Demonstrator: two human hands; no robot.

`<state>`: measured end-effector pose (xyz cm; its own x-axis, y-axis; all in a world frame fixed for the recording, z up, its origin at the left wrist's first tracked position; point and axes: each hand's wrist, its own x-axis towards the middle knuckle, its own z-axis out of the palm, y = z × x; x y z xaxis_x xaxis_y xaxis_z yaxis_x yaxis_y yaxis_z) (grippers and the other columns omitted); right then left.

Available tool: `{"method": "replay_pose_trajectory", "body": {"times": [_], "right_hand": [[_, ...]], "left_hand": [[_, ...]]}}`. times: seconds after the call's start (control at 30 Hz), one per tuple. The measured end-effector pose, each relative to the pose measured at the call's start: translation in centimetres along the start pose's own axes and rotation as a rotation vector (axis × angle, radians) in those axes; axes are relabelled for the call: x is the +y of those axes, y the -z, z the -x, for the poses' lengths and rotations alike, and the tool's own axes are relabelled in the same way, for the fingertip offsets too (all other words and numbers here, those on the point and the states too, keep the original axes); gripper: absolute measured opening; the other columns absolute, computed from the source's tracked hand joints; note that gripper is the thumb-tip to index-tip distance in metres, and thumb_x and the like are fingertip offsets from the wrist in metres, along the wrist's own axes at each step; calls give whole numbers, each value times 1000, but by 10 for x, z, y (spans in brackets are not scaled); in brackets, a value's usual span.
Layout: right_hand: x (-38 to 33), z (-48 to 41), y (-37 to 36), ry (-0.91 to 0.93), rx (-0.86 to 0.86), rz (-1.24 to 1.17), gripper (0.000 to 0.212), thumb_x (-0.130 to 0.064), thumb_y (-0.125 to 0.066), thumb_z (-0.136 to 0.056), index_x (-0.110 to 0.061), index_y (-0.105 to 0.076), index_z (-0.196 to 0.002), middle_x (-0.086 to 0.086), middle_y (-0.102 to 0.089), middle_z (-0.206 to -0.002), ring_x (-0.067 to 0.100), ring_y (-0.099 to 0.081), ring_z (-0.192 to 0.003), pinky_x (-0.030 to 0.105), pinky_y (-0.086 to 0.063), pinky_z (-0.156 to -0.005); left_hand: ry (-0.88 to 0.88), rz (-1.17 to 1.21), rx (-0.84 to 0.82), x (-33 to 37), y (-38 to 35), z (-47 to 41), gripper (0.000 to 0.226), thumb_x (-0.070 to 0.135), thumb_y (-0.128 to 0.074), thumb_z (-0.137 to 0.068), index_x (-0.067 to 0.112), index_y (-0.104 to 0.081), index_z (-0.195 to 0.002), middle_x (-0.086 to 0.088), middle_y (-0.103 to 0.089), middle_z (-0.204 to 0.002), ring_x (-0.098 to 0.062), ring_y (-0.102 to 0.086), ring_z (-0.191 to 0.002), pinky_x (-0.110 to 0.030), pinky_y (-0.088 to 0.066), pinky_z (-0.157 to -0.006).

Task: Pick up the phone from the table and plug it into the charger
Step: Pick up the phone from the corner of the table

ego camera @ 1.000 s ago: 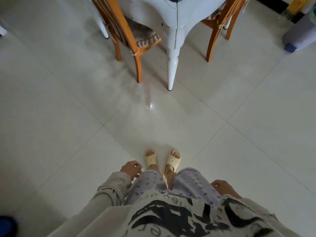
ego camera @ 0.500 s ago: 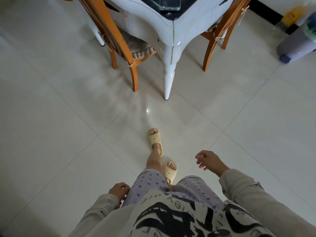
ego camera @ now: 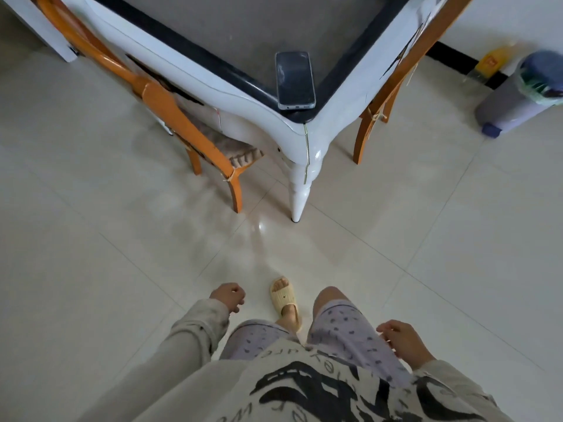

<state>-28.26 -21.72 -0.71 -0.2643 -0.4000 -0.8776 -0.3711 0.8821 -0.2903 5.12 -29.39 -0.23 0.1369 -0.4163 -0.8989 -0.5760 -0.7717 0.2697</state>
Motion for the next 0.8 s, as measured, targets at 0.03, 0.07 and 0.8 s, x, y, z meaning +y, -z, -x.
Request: {"method": "replay_pose_trajectory", "body": {"times": [0.03, 0.07, 0.8], "right_hand": [[-2, -1, 4, -24, 3, -16, 23, 2, -43, -88, -3, -58, -71, 8, -55, -61, 17, -48, -53, 23, -37, -46], [-5, -2, 8, -52, -9, -31, 21, 2, -43, -88, -2, -57, -72, 9, -55, -61, 18, -48, -52, 23, -38, -45], [-226, -110, 95, 113, -181, 95, 24, 1, -42, -88, -8, -56, -70, 9, -56, -63, 19, -48, -48, 23, -37, -45]], "left_hand": [[-20, 5, 6, 15, 9, -4, 12, 14, -43, -90, 9, -53, -86, -11, -58, -92, -25, -52, -66, -21, -33, -51], [-40, 35, 13, 29, 16, -9, 12, 14, -43, -90, 8, -52, -86, -12, -58, -93, -23, -52, -61, -22, -32, -51], [236, 364, 67, 103, 5, -42, 17, 9, -47, -88, 10, -54, -73, -17, -61, -89, -21, -49, -56, -24, -31, -52]]}}
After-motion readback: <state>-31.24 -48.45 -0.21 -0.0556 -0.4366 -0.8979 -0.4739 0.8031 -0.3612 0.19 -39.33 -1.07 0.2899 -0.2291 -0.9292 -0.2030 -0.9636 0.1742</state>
